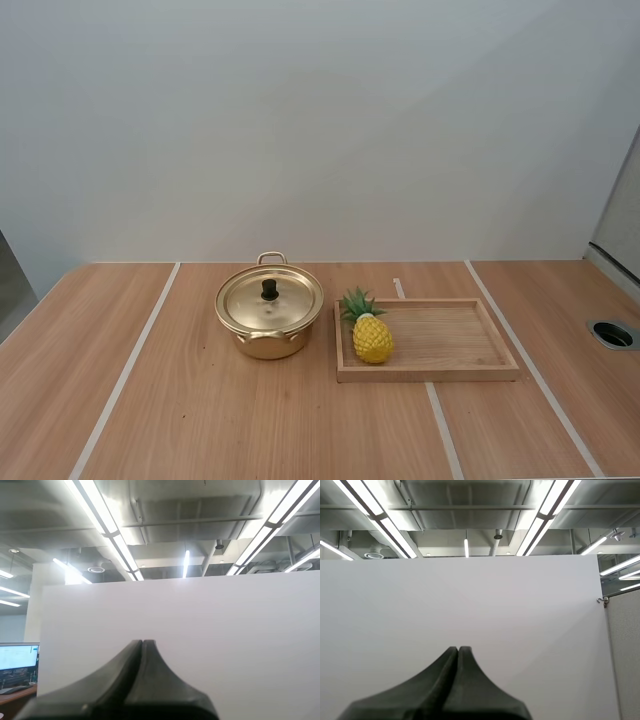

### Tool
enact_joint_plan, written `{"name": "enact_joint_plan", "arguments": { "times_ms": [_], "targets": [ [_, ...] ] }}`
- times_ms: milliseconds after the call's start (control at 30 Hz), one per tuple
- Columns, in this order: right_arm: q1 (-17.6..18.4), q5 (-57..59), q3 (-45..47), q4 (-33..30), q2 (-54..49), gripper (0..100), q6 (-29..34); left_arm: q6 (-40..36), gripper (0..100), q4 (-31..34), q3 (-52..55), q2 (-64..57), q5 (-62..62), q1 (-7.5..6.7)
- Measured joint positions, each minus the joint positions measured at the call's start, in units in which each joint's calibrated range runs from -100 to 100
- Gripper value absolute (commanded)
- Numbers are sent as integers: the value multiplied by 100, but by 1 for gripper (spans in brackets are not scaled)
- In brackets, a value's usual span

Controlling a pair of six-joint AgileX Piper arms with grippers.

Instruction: Open the pot, put the grape inside, and close it

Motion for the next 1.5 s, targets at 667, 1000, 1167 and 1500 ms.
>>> {"name": "enact_joint_plan", "arguments": {
  "times_ms": [667,1000,1167,1500],
  "targets": [
    [-17,-2226,3629,-54,-603,0,56,-67,0,4,4667,-1137,-3462,36],
    [-17,-2278,5724,-268,-591,0,56,-383,0,14,7146,-1138,-3788,53],
    [-17,-2253,6553,-292,-591,0,56,-544,0,14,7897,-1138,-3852,53],
    [-17,-1990,7008,-292,-603,0,365,-1161,0,18,8317,-1138,-3713,84]
  ]
}}
